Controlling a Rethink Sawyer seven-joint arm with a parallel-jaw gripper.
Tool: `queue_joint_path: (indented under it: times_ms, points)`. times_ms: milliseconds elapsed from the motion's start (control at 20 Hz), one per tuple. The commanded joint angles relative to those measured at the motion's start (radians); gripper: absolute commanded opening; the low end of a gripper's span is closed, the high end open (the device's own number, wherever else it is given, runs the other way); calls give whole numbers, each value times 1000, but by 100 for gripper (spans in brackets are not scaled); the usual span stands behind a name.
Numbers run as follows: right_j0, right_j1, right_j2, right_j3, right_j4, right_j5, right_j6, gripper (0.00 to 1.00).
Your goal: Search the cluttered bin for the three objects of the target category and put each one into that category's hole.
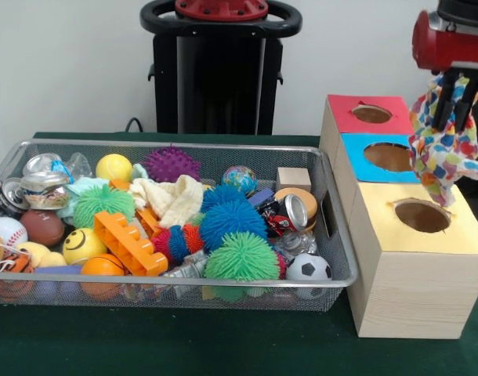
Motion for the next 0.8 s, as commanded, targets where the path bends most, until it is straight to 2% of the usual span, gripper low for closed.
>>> queue_joint_path:
  times_ms: [50,500,800]
  points:
    - [-26,78,86,120,-29,-131,70,0]
    - [-25,106,85,132,-23,-187,72,0]
    - [-23,121,77,122,-28,-182,68,0]
